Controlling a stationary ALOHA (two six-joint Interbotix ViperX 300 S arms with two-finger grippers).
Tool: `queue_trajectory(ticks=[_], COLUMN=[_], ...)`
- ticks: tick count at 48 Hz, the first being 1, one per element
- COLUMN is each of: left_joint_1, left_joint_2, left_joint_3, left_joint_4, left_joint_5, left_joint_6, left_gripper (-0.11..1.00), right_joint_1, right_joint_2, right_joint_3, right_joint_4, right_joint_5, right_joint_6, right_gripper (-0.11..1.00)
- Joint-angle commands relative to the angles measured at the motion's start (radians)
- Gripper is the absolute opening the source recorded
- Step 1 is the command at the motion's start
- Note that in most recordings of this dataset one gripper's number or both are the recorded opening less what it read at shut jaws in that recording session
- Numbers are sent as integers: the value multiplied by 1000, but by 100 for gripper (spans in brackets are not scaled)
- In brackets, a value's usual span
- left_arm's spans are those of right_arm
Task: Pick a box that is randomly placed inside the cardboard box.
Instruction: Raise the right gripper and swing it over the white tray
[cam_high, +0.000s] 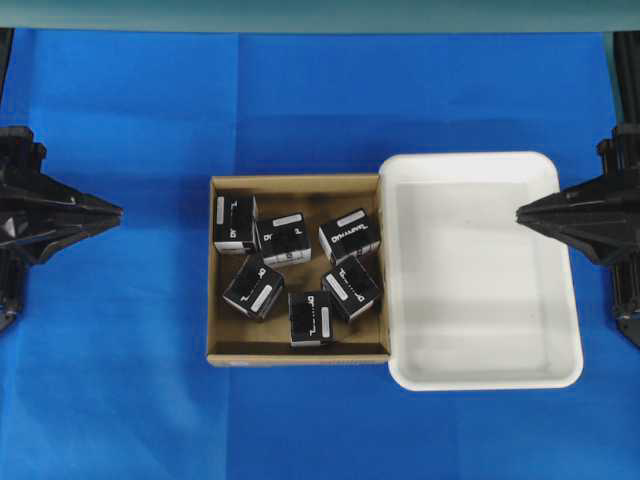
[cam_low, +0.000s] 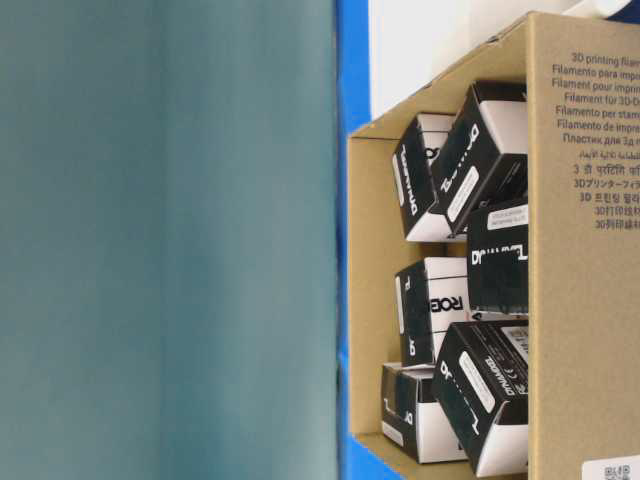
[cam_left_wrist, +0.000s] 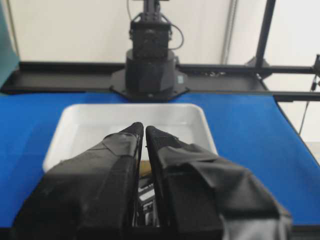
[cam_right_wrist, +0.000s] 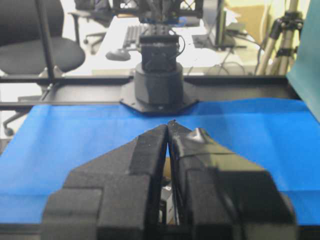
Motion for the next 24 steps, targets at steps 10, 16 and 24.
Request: queue_trajectory(ticks=[10, 16, 24], left_joint_1=[11, 11, 9], left_joint_2=[25, 25, 25], left_joint_3=[-72, -103, -121], left_joint_4=[12, 12, 12], left_joint_5=[153, 252, 356], left_joint_6=[-17, -20, -25], left_gripper=[-6, -7, -7], right_joint_1=[-2, -3, -17], right_joint_2=[28, 55, 117], right_joint_3=[-55, -118, -230], right_joint_4=[58, 58, 57], right_joint_5=[129, 293, 520], right_joint_6=[83, 130, 163], right_gripper=[6, 2, 2])
